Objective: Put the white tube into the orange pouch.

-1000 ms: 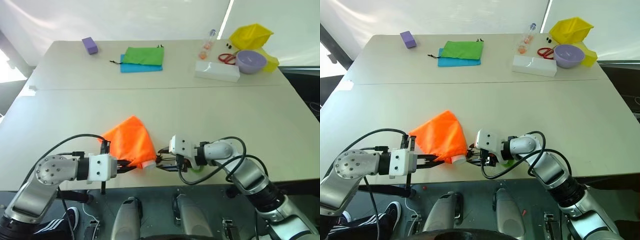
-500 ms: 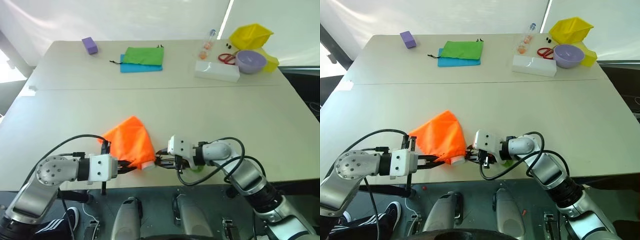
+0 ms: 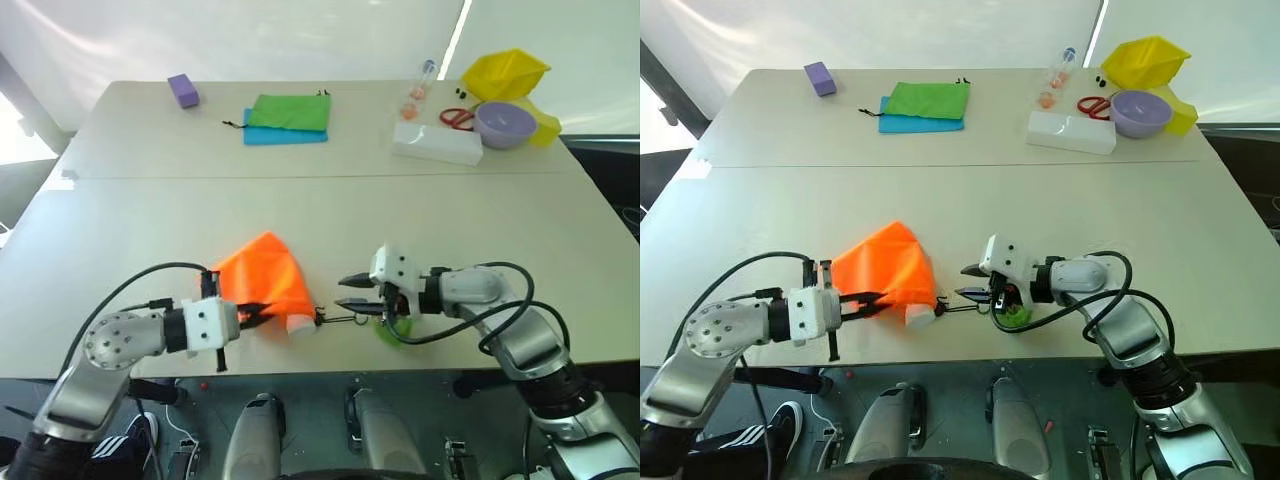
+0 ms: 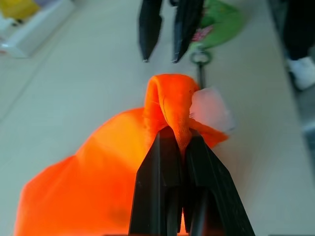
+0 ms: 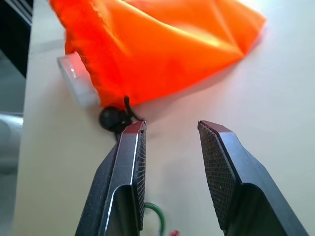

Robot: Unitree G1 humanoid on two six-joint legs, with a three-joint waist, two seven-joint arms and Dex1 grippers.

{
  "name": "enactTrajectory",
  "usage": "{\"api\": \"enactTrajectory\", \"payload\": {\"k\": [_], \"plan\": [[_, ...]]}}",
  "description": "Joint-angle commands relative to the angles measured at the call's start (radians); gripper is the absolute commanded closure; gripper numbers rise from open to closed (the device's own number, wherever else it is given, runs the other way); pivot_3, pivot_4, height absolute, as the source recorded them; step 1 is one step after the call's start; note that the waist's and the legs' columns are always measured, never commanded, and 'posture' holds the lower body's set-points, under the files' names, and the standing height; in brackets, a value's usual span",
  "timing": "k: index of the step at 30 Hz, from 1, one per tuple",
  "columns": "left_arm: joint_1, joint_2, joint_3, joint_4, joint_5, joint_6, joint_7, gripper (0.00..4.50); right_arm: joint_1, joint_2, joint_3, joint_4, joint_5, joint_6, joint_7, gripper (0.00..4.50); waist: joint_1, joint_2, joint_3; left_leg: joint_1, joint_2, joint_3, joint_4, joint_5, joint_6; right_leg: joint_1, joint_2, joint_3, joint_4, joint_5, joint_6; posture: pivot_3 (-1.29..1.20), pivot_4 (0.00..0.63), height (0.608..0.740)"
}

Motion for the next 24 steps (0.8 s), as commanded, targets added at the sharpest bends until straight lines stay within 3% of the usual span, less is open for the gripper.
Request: {"api": "enactTrajectory", "payload": {"k": [1, 10, 24], "plan": [[0.018, -0.028, -0.011, 0.016, 0.046, -0.079, 0.052, 4.50, 0.019, -0.033, -0.047, -0.039, 0.022, -0.004, 0.006, 2.76, -0.002, 0.000, 0.000, 0.000, 0.000, 0.000, 0.000, 0.000, 0.000, 0.000, 0.000, 0.000, 0.000, 0.000, 0.000, 0.00, 0.150, 0.740], [0.128, -0.019, 0.001, 0.073, -0.009, -0.165, 0.014, 4.50, 0.035, -0.126, -0.112, -0.017, 0.053, -0.004, 0.052, 2.76, -0.003, 0.000, 0.000, 0.002, 0.000, 0.001, 0.000, 0.000, 0.000, 0.000, 0.000, 0.001, 0.000, 0.000, 0.000, 0.00, 0.150, 0.740], [0.140, -0.007, -0.008, 0.084, -0.026, -0.190, 0.000, 4.50, 0.055, -0.100, -0.081, -0.053, 0.075, 0.014, 0.045, 2.76, -0.004, 0.000, 0.000, 0.002, 0.000, 0.001, -0.001, 0.000, 0.000, 0.000, -0.001, 0.001, -0.001, 0.000, 0.000, 0.00, 0.150, 0.740]]}}
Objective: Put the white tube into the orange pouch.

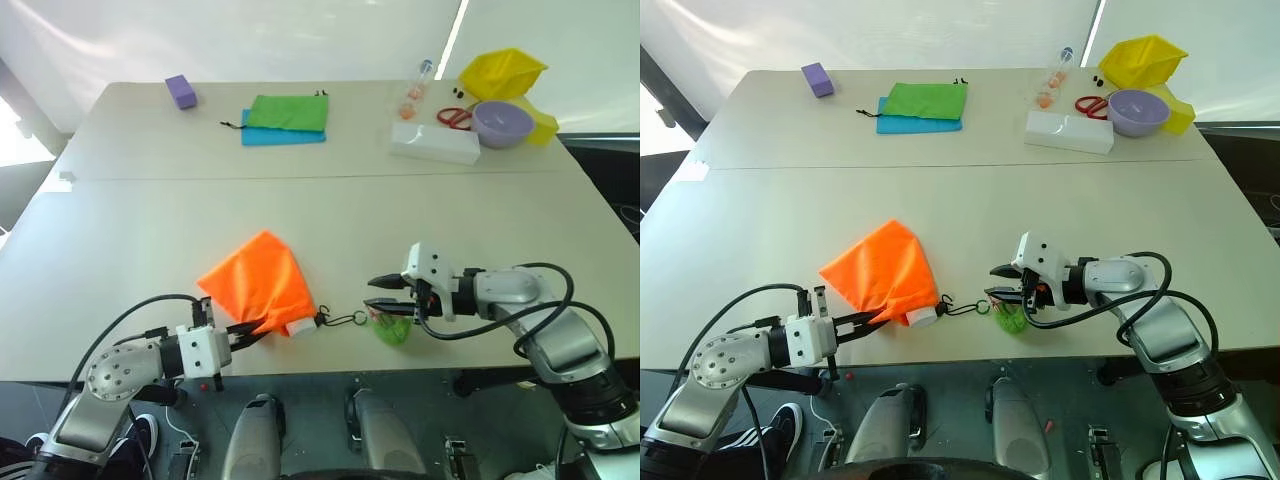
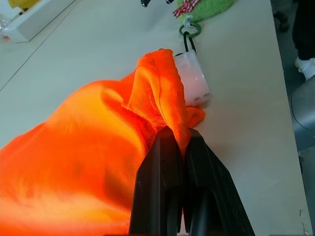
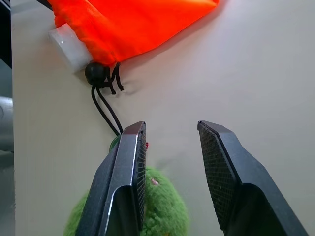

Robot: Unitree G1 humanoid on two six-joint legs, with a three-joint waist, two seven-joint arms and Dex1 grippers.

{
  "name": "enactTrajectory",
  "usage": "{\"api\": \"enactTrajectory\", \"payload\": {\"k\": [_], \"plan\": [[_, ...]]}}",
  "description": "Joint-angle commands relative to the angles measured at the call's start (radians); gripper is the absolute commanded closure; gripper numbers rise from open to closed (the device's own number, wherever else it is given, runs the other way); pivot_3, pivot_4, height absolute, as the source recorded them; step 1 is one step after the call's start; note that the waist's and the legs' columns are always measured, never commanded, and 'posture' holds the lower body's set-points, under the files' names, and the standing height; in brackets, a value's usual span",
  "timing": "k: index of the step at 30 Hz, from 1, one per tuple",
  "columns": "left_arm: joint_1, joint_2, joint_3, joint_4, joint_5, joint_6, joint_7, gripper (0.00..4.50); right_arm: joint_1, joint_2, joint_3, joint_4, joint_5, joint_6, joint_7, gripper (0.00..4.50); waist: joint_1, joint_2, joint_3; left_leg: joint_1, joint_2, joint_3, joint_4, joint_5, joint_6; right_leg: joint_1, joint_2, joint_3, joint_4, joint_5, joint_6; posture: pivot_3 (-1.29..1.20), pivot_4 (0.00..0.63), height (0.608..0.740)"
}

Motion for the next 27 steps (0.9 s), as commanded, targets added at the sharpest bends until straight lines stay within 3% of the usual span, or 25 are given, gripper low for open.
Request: {"api": "enactTrajectory", "payload": {"k": [1, 27], "plan": [[0.002, 0.011, 0.002, -0.028, -0.020, 0.000, -0.002, 4.50, 0.004, 0.021, 0.016, -0.062, 0.024, 0.007, -0.004, 2.76, -0.001, 0.000, 0.000, 0.000, 0.000, 0.000, 0.000, 0.000, 0.000, 0.000, 0.000, 0.000, 0.000, 0.000, 0.000, 0.00, 0.150, 0.740], [-0.006, 0.016, 0.004, -0.097, -0.029, 0.070, -0.011, 4.50, -0.005, 0.032, 0.048, -0.086, 0.022, 0.022, -0.017, 2.76, -0.001, 0.000, 0.000, 0.000, 0.000, 0.000, 0.000, -0.001, -0.001, 0.000, -0.001, 0.000, -0.001, 0.000, 0.000, 0.00, 0.150, 0.740]]}}
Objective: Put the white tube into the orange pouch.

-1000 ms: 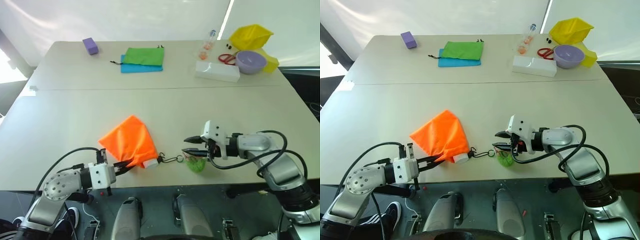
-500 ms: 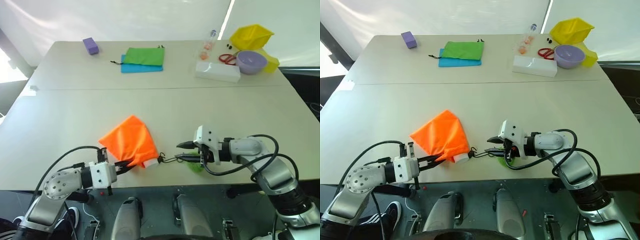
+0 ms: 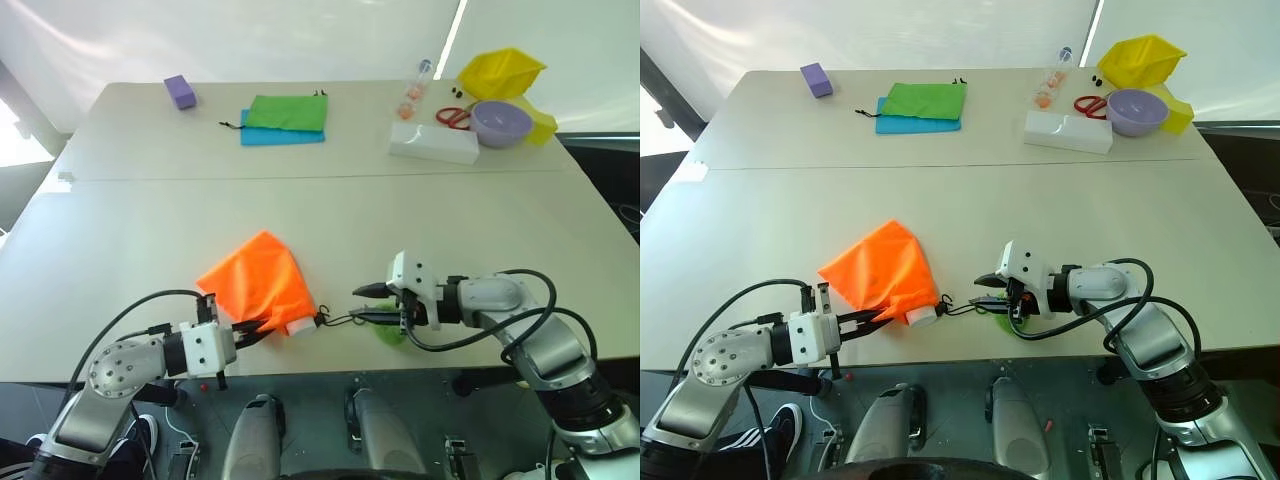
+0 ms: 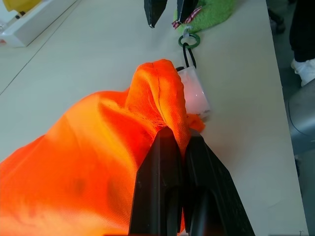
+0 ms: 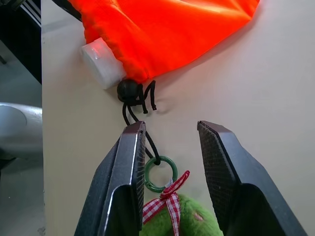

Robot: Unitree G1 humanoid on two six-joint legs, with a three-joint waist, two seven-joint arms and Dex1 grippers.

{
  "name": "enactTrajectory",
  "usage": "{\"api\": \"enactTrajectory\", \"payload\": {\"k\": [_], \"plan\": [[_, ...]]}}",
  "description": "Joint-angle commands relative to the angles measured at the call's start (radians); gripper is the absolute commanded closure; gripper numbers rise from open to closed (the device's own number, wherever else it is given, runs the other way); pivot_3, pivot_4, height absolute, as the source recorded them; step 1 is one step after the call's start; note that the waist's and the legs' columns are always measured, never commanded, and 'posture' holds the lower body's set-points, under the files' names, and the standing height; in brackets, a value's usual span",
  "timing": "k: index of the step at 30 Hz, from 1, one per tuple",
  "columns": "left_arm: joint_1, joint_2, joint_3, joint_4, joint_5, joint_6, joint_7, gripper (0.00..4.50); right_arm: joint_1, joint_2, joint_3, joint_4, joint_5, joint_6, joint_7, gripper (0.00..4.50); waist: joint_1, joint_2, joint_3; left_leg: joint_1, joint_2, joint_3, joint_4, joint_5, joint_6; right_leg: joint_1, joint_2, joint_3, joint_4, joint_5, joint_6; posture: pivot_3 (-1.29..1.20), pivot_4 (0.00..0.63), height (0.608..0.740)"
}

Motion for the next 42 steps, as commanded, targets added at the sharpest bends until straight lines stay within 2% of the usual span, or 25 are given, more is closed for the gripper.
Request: {"api": "enactTrajectory", "payload": {"k": [1, 16, 18, 19, 21, 26, 29, 32, 37, 42], "plan": [[-0.003, 0.012, 0.005, -0.013, -0.027, -0.018, -0.009, 4.50, -0.011, 0.001, -0.004, -0.040, 0.012, -0.004, 0.002, 2.76, 0.000, 0.000, 0.000, 0.000, 0.000, 0.000, 0.000, 0.000, 0.000, 0.000, 0.000, 0.000, 0.000, 0.000, 0.000, 0.00, 0.150, 0.740], [-0.001, 0.005, -0.003, 0.010, -0.035, -0.028, -0.014, 4.50, -0.008, -0.002, -0.001, -0.042, 0.008, -0.005, 0.002, 2.76, 0.000, 0.000, 0.000, 0.000, 0.000, 0.000, 0.000, -0.001, -0.002, 0.000, 0.000, 0.000, -0.001, 0.000, 0.000, 0.00, 0.150, 0.740], [0.009, 0.010, 0.001, -0.013, -0.123, 0.064, -0.041, 4.50, 0.001, -0.011, -0.010, -0.049, 0.015, -0.001, 0.006, 2.76, -0.001, 0.000, 0.000, 0.000, 0.000, 0.000, 0.000, -0.001, -0.002, 0.000, 0.000, 0.000, -0.001, 0.000, 0.000, 0.00, 0.150, 0.740], [0.013, 0.011, 0.008, -0.027, -0.176, 0.114, -0.053, 3.90, 0.009, -0.023, -0.020, -0.052, 0.016, 0.001, 0.009, 2.81, -0.001, 0.000, 0.000, 0.000, 0.000, 0.000, 0.000, -0.001, -0.002, 0.000, 0.000, 0.000, -0.001, 0.000, 0.000, 0.00, 0.150, 0.740], [0.014, 0.017, 0.013, -0.030, -0.156, 0.093, -0.055, 3.11, 0.032, -0.068, -0.077, -0.053, 0.026, 0.000, 0.017, 2.81, 0.001, 0.000, 0.000, 0.000, 0.000, 0.000, -0.001, -0.001, -0.002, -0.001, 0.000, 0.000, -0.001, 0.000, 0.000, 0.00, 0.150, 0.740], [0.043, 0.020, 0.011, -0.022, -0.098, 0.036, -0.047, 0.53, 0.095, -0.140, -0.136, -0.087, 0.057, 0.002, 0.036, 2.81, 0.001, 0.000, 0.000, -0.002, -0.002, 0.001, 0.000, -0.001, -0.002, -0.001, -0.003, 0.000, -0.002, 0.000, 0.000, 0.00, 0.150, 0.740], [0.052, 0.019, 0.017, -0.034, -0.136, 0.068, -0.056, 0.53, 0.103, -0.117, -0.120, -0.103, 0.060, 0.008, 0.015, 2.81, -0.004, 0.000, 0.000, -0.001, -0.001, 0.002, 0.000, -0.001, -0.002, -0.001, -0.004, -0.001, -0.002, 0.000, 0.000, 0.00, 0.150, 0.740], [0.037, 0.029, 0.059, -0.099, -0.240, 0.195, -0.043, 0.53, 0.117, -0.116, -0.110, -0.102, 0.048, 0.010, 0.005, 2.81, -0.003, 0.000, 0.000, -0.001, -0.001, 0.002, 0.000, -0.001, -0.002, -0.001, -0.003, -0.001, -0.002, 0.000, 0.000, 0.00, 0.150, 0.740], [-0.057, 0.131, 0.168, -0.257, -0.602, 0.582, 0.000, 0.53, 0.133, -0.133, -0.099, -0.065, 0.018, -0.018, 0.017, 2.81, 0.002, 0.000, 0.001, -0.002, -0.002, 0.001, 0.001, -0.001, -0.002, -0.001, -0.004, -0.002, -0.003, 0.000, 0.000, 0.00, 0.150, 0.740], [-0.186, 0.188, 0.204, -0.212, -0.796, 0.781, -0.054, 0.53, 0.126, -0.128, -0.099, -0.063, 0.029, -0.006, 0.022, 2.81, -0.003, 0.001, 0.001, -0.003, -0.002, 0.003, 0.000, 0.000, 0.000, 0.001, -0.004, -0.002, -0.008, 0.000, 0.000, 0.00, 0.150, 0.740]]}}
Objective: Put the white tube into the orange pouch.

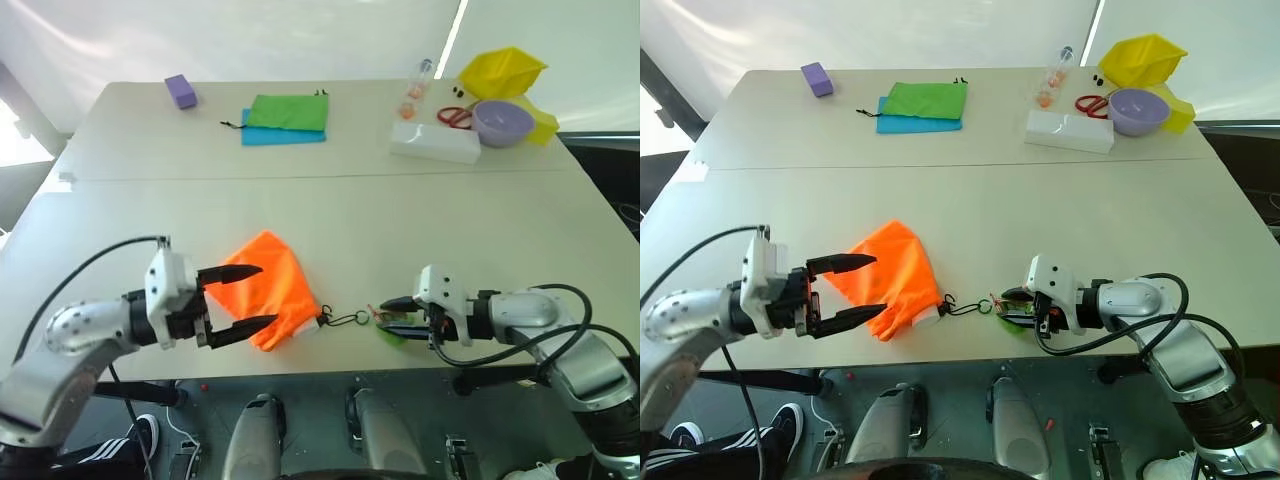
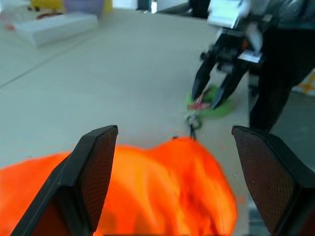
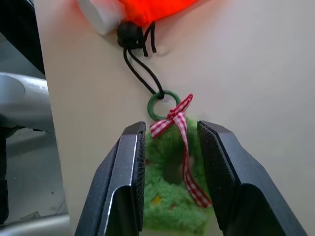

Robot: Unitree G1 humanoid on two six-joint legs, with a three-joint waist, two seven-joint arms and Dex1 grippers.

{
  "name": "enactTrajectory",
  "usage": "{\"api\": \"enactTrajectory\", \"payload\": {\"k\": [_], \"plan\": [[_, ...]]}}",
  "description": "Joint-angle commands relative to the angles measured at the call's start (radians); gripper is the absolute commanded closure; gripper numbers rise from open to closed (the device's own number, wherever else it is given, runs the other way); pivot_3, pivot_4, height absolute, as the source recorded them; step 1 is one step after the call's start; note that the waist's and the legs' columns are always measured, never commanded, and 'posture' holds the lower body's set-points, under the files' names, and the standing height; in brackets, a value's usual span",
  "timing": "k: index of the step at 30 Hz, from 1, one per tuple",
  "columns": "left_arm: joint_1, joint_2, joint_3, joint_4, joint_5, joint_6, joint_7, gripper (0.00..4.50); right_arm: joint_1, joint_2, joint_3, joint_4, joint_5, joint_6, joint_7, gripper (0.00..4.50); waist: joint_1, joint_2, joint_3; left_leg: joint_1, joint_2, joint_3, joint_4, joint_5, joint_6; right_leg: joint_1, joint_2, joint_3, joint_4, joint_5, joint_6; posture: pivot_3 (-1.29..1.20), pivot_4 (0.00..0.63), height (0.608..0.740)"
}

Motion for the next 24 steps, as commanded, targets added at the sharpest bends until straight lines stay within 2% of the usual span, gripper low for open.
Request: {"api": "enactTrajectory", "payload": {"k": [1, 5, 8, 11, 12, 16, 23, 24], "plan": [[-0.074, 0.012, 0.037, 0.032, -0.127, 0.111, -0.030, 0.53, -0.015, -0.002, -0.022, -0.005, 0.010, -0.014, 0.003, 2.81, 0.001, 0.000, 0.000, 0.000, 0.000, 0.001, 0.000, 0.000, 0.000, 0.000, 0.000, 0.000, 0.000, 0.000, 0.000, 0.00, 0.150, 0.740], [-0.200, -0.070, 0.023, 0.130, -0.123, 0.127, 0.008, 0.53, -0.035, 0.026, -0.028, 0.023, 0.031, 0.000, -0.008, 2.81, 0.007, 0.000, 0.000, -0.002, 0.000, -0.001, 0.000, 0.000, 0.001, 0.000, 0.001, 0.000, 0.000, 0.000, 0.000, 0.00, 0.150, 0.740], [-0.283, -0.125, -0.095, 0.240, 0.037, 0.062, -0.032, 0.46, -0.047, 0.051, -0.031, 0.019, 0.067, 0.038, -0.014, 1.88, 0.010, -0.001, 0.000, -0.002, -0.001, -0.004, 0.002, 0.000, 0.001, 0.002, 0.005, 0.001, 0.000, 0.000, 0.000, 0.00, 0.150, 0.740], [-0.329, -0.130, -0.192, 0.322, 0.177, -0.024, -0.122, 0.46, -0.048, 0.041, -0.022, 0.016, 0.022, 0.019, -0.039, 0.33, 0.009, -0.001, 0.000, -0.003, -0.001, -0.006, 0.002, 0.000, 0.001, 0.002, 0.007, 0.003, 0.000, 0.001, 0.000, 0.00, 0.150, 0.740], [-0.352, -0.144, -0.203, 0.350, 0.188, -0.036, -0.140, 0.46, -0.047, 0.035, -0.022, 0.014, 0.017, 0.014, -0.038, 0.03, 0.009, -0.001, 0.000, -0.003, -0.001, -0.006, 0.002, 0.000, 0.001, 0.002, 0.007, 0.003, 0.000, 0.001, -0.002, 0.00, 0.150, 0.740], [-0.501, -0.207, -0.283, 0.492, 0.255, -0.073, -0.255, 0.46, -0.044, 0.002, -0.032, -0.032, 0.020, 0.016, -0.023, 0.03, 0.015, -0.001, 0.000, -0.006, 0.000, -0.009, 0.003, 0.000, 0.001, 0.000, 0.009, 0.002, 0.002, 0.003, -0.004, 0.00, 0.150, 0.740], [-0.582, -0.270, -0.301, 0.613, 0.305, -0.112, -0.347, 0.46, 0.006, -0.034, 0.038, -0.021, -0.083, -0.007, -0.058, 0.03, 0.007, -0.001, 0.000, -0.006, -0.001, -0.010, 0.004, 0.000, 0.002, -0.001, 0.009, 0.002, 0.008, 0.001, -0.002, 0.00, 0.150, 0.740], [-0.588, -0.280, -0.306, 0.631, 0.318, -0.124, -0.352, 0.46, 0.001, -0.030, 0.045, -0.014, -0.096, -0.012, -0.066, 0.27, 0.007, -0.001, -0.001, -0.005, -0.001, -0.011, 0.004, 0.001, 0.002, -0.001, 0.010, 0.002, 0.009, 0.001, -0.001, 0.00, 0.150, 0.740]]}}
